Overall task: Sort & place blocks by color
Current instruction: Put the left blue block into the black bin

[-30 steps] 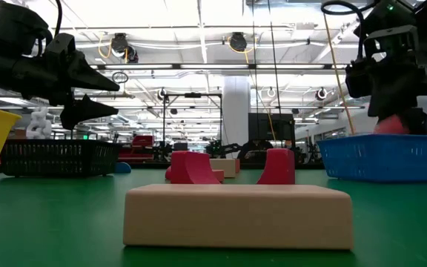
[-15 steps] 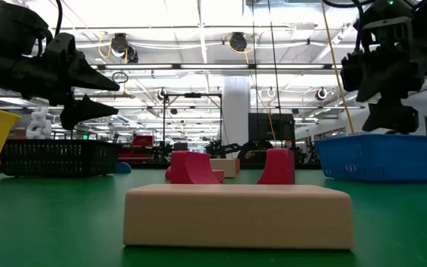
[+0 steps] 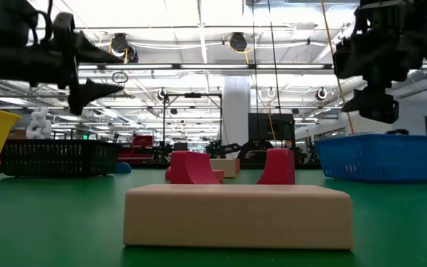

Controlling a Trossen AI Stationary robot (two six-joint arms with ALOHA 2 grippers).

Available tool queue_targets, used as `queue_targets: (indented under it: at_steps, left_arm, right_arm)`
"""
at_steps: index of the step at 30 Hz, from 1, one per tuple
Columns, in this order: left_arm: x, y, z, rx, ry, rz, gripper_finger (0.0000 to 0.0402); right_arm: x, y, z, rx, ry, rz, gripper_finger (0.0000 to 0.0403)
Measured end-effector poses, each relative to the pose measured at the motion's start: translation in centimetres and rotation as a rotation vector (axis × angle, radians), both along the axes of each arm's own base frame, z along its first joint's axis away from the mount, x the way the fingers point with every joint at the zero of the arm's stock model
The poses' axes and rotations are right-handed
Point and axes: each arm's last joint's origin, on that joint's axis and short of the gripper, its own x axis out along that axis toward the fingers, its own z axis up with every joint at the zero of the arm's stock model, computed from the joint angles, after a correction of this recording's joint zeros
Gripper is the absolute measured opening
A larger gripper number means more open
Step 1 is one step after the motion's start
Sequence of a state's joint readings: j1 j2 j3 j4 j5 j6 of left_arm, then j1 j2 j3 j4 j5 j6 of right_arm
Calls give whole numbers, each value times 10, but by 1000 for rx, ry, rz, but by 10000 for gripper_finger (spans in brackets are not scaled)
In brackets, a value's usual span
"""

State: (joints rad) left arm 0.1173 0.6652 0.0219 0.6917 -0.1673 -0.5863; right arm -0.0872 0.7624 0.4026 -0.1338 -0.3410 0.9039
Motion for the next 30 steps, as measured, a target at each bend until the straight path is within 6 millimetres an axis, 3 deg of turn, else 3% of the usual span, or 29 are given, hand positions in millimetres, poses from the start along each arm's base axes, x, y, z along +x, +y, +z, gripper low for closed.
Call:
queue_targets:
  at_steps: [6, 16, 24, 30]
  left_arm:
    - [-2, 0, 15, 51, -146, -2, 294]
    - [-6, -1, 28, 219, -242, 38, 294]
    - [-5, 0, 28, 308, -208, 63, 294]
    - [0, 1, 29, 349, -115, 100, 294]
  right_arm:
    - [4, -1, 6, -42, -82, -2, 238]
    - [6, -5, 9, -228, -143, -40, 238]
    - [8, -13, 14, -455, -167, -234, 238]
    - [12, -15, 27, -489, -293, -319, 238]
